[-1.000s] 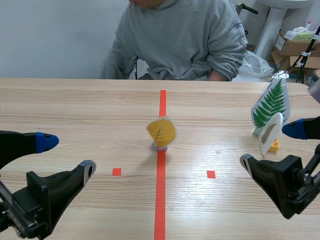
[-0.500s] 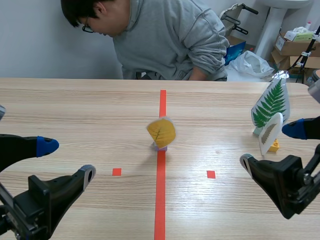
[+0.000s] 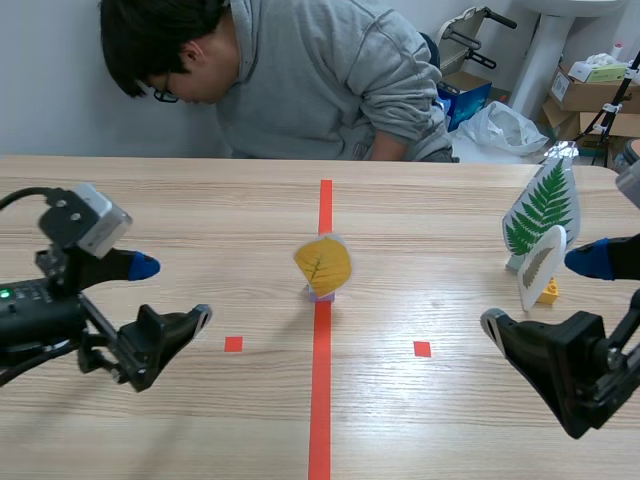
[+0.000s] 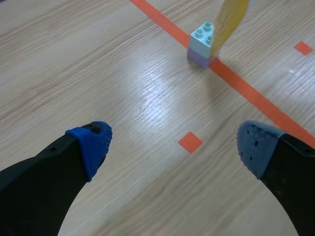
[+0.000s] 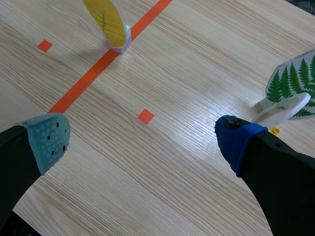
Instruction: Do the leaf sorting experiment
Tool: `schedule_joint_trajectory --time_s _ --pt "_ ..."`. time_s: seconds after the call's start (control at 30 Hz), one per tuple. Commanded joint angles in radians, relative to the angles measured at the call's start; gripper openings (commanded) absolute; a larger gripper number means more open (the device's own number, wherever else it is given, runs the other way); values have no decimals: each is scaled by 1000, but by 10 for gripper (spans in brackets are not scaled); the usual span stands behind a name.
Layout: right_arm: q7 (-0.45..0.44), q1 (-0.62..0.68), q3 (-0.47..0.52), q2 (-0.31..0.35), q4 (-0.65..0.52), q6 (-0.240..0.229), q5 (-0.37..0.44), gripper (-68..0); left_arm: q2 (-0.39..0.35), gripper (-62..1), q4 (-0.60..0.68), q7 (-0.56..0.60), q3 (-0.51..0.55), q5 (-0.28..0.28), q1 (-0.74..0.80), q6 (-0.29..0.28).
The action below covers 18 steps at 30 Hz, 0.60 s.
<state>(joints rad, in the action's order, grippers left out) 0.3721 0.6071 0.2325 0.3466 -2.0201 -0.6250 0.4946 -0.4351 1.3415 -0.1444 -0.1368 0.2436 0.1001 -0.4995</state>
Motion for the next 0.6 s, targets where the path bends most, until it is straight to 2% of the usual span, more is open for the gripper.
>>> schedule_joint_trajectory --time_s 0.0,0.13,0.23,0.37,0.47,0.57 --pt "-13 -12 -3 13 1 3 7 -69 4 -67 -31 23 -50 -6 -79 -2" --pt "-12 -12 -3 13 1 3 6 -69 30 -67 -189 26 -187 -8 -249 -2" --pt "-12 -12 -3 13 1 3 6 -69 71 -67 -273 45 -254 -48 -328 -2" --pt "-12 -12 -3 13 1 3 6 -69 133 -67 -357 59 -323 -65 -396 -2" --pt "-12 -12 -3 13 1 3 6 -69 183 -67 -402 66 -361 -98 -426 0" --pt "-12 -12 -3 13 1 3 6 -69 227 -67 -438 74 -386 -104 -445 19"
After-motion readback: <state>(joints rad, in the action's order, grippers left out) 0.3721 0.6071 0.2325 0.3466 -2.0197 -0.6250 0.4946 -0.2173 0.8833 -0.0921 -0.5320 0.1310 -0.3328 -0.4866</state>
